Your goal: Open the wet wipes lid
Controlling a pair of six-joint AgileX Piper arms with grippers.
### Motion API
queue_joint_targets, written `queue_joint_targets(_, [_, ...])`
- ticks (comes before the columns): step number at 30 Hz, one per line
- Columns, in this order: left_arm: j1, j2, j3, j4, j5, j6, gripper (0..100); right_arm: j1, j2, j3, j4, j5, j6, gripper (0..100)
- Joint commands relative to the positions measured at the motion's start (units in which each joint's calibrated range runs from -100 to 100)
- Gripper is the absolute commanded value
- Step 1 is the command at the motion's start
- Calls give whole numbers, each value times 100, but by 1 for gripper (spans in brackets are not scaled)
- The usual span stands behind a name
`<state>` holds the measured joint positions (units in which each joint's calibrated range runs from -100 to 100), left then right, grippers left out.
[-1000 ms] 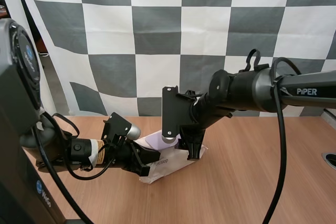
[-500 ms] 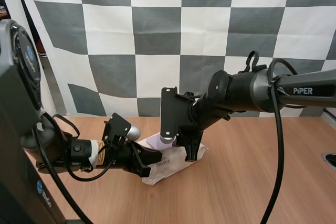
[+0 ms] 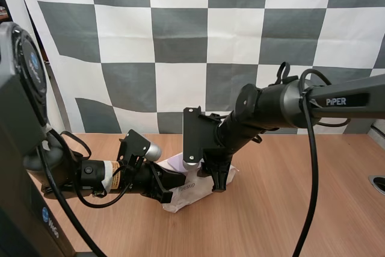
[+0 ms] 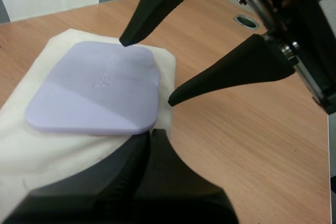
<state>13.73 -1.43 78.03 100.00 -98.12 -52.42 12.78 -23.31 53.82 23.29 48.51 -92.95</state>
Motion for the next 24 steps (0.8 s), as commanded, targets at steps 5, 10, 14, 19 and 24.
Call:
queue_joint_targets(5, [-3,0,-3,0,7,2,0,1,154,6,-8,-460,-17,72])
queue_joint_targets(10, [-3,0,-3,0,130,2,0,1,154,6,-8,-473,-17,41])
queue_joint_targets(14, [-3,0,-3,0,433,2,0,1,154,6,-8,-428,-17,14])
queue_joint_targets(19, [-3,0,-3,0,472,2,0,1,-59,6,-75,-428,-17,0])
queue_joint_targets(24, [-3,0,-3,0,439,2,0,1,-239,-19,-103,-428,-17,0])
